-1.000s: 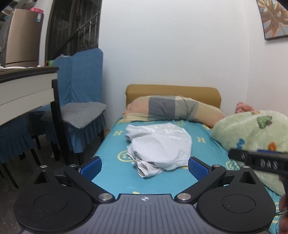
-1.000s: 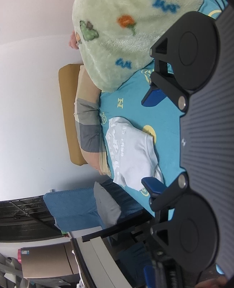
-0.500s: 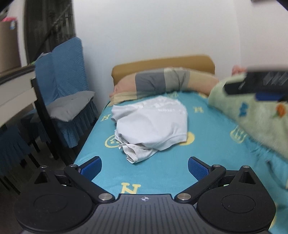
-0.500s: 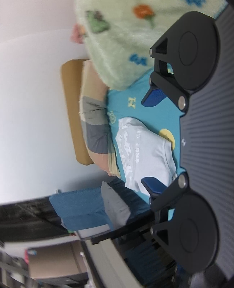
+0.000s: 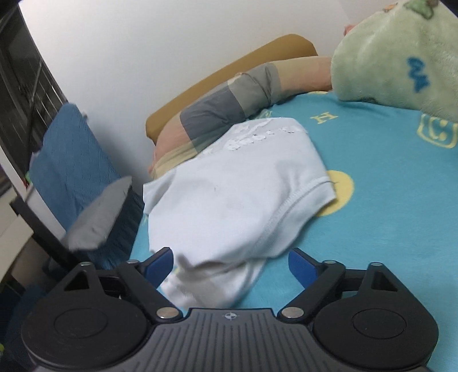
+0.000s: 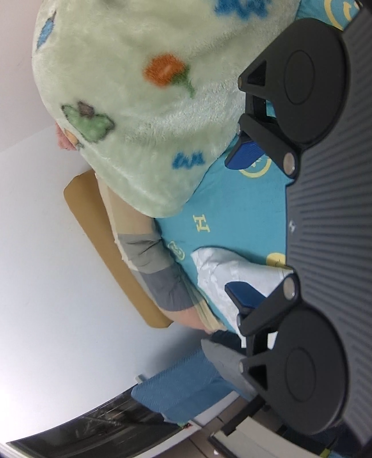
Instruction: Fold clothes
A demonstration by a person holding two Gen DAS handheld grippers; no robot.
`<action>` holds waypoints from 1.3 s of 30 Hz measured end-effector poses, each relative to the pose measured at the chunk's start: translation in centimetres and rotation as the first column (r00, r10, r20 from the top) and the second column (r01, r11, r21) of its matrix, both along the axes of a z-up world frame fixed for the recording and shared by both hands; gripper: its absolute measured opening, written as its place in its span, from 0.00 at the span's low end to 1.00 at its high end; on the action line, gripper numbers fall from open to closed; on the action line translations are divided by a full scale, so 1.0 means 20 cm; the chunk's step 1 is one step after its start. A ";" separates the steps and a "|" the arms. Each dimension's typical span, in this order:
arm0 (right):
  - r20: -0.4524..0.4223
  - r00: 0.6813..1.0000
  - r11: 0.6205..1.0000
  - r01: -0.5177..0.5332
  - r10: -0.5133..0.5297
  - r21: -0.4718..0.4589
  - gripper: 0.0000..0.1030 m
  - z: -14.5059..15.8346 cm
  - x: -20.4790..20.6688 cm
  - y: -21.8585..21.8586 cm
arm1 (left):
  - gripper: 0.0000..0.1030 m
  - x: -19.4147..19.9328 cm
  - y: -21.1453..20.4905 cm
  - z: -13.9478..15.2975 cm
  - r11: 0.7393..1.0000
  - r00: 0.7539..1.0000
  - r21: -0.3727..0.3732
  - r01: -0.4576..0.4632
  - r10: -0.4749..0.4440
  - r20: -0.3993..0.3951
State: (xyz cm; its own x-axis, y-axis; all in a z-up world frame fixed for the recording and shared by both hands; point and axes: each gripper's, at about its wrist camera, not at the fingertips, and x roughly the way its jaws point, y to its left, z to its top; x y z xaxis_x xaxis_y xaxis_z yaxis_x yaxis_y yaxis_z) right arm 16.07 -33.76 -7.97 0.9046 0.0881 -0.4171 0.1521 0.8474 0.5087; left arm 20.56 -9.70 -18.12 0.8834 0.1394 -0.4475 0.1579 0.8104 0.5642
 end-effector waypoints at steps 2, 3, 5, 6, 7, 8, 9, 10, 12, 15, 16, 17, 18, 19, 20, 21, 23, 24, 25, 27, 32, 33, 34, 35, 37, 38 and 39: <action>-0.002 1.000 1.000 -0.015 0.015 0.006 0.84 -0.03 0.05 0.03 | 0.67 0.04 0.02 0.01 1.000 0.999 0.009 -0.028 0.028 0.021; -0.005 1.000 1.000 -0.023 0.023 0.001 0.84 -0.04 0.06 0.05 | 0.57 0.06 0.03 0.02 1.000 0.999 -0.009 -0.028 0.028 0.021; -0.013 0.999 0.999 -0.039 0.038 -0.026 0.84 -0.07 0.09 0.10 | 0.38 0.09 0.06 0.07 0.998 0.999 -0.056 -0.031 0.033 0.032; -0.014 0.999 0.998 -0.046 0.046 -0.039 0.84 -0.08 0.09 0.12 | 0.27 0.10 0.08 0.11 0.994 0.998 -0.098 -0.038 0.042 0.039; -0.013 0.998 0.997 -0.054 0.053 -0.049 0.84 -0.09 0.09 0.13 | 0.20 0.10 0.09 0.15 0.990 0.998 -0.135 -0.043 0.050 0.044; -0.012 0.998 0.996 -0.062 0.061 -0.059 0.84 -0.10 0.09 0.15 | 0.16 0.08 0.11 0.20 0.986 0.997 -0.163 -0.038 0.049 0.065; -0.011 0.998 0.995 -0.069 0.069 -0.069 0.84 -0.10 0.09 0.17 | 0.14 0.06 0.12 0.25 0.981 0.995 -0.190 -0.030 0.047 0.088; -0.011 0.997 0.994 -0.077 0.076 -0.079 0.84 -0.11 0.09 0.18 | 0.13 0.03 0.13 0.31 0.976 0.993 -0.216 -0.022 0.046 0.110; -0.009 0.996 0.991 -0.092 0.092 -0.099 0.84 -0.12 0.09 0.22 | 0.12 -0.03 0.16 0.42 0.966 0.988 -0.257 0.004 0.036 0.150; -0.004 0.993 0.984 -0.114 0.114 -0.134 0.84 -0.13 0.08 0.27 | 0.11 -0.17 0.20 0.57 0.935 0.989 -0.355 0.014 0.040 0.145; 0.004 0.993 0.981 -0.119 0.121 -0.153 0.84 -0.12 0.08 0.28 | 0.11 -0.22 0.22 0.61 0.922 0.989 -0.387 0.017 0.042 0.143; 0.013 0.992 0.979 -0.122 0.126 -0.166 0.84 -0.11 0.06 0.29 | 0.11 -0.27 0.23 0.66 0.908 0.989 -0.419 0.020 0.043 0.140; 0.024 0.991 0.977 -0.124 0.130 -0.174 0.84 -0.10 0.05 0.30 | 0.11 -0.32 0.25 0.71 0.893 0.990 -0.450 0.023 0.044 0.137; 0.035 0.990 0.975 -0.125 0.134 -0.182 0.84 -0.08 0.03 0.31 | 0.11 -0.38 0.26 0.75 0.884 0.989 -0.465 0.035 0.037 0.144; 0.047 0.989 0.974 -0.126 0.137 -0.189 0.84 -0.07 0.01 0.32 | 0.11 -0.45 0.26 0.78 0.877 0.988 -0.478 0.048 0.028 0.151; 0.063 0.988 0.972 -0.125 0.140 -0.198 0.84 -0.05 -0.01 0.32 | 0.10 -0.51 0.27 0.83 0.872 0.986 -0.485 0.065 0.018 0.164; 0.099 0.985 0.968 -0.119 0.144 -0.222 0.84 -0.01 -0.07 0.34 | 0.10 -0.64 0.29 0.90 0.849 0.983 -0.520 0.096 0.002 0.185; 0.117 0.982 0.965 -0.117 0.147 -0.234 0.84 0.02 -0.10 0.35 | 0.10 -0.71 0.32 0.94 0.827 0.981 -0.551 0.112 -0.004 0.194; 0.133 0.979 0.963 -0.117 0.152 -0.243 0.84 0.04 -0.13 0.37 | 0.09 -0.78 0.35 0.98 0.803 0.978 -0.580 0.135 -0.013 0.209; 0.154 0.972 0.956 -0.135 0.179 -0.262 0.84 0.09 -0.21 0.41 | 0.09 -0.93 0.41 1.05 0.775 0.965 -0.604 0.187 -0.028 0.263; 0.169 0.932 0.910 -0.255 0.322 -0.326 0.84 0.16 -0.39 0.54 | 0.09 -1.12 0.55 1.12 0.708 0.944 -0.662 0.247 -0.021 0.330; 0.158 0.917 0.895 -0.299 0.365 -0.332 0.84 0.16 -0.41 0.58 | 0.10 -1.14 0.58 1.12 0.695 0.942 -0.674 0.252 -0.017 0.334; 0.149 0.897 0.875 -0.351 0.416 -0.335 0.84 0.15 -0.42 0.62 | 0.10 -1.14 0.60 1.12 0.695 0.943 -0.677 0.243 -0.004 0.334; 0.142 0.870 0.849 -0.406 0.473 -0.338 0.84 0.15 -0.42 0.67 | 0.10 -1.13 0.62 1.12 0.693 0.945 -0.682 0.231 0.007 0.327; 0.107 0.820 0.788 -0.493 0.563 -0.369 0.83 0.13 -0.41 0.78 | 0.10 -1.10 0.66 1.11 0.684 0.951 -0.699 0.207 0.027 0.308; 0.078 0.805 0.760 -0.517 0.588 -0.394 0.83 0.12 -0.39 0.85 | 0.10 -1.08 0.68 1.10 0.676 0.954 -0.711 0.194 0.037 0.296; 0.054 0.796 0.739 -0.533 0.603 -0.413 0.83 0.09 -0.37 0.90 | 0.10 -1.06 0.70 1.08 0.671 0.958 -0.719 0.181 0.045 0.283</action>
State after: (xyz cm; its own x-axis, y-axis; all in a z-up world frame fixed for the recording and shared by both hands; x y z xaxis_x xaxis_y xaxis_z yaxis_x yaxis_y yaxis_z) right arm 8.69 -15.84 -6.14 0.7932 0.4858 -0.3672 -0.4771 0.8705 0.1210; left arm -0.57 4.27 3.44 0.9709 -0.1980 -0.1346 0.1725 0.9684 -0.1803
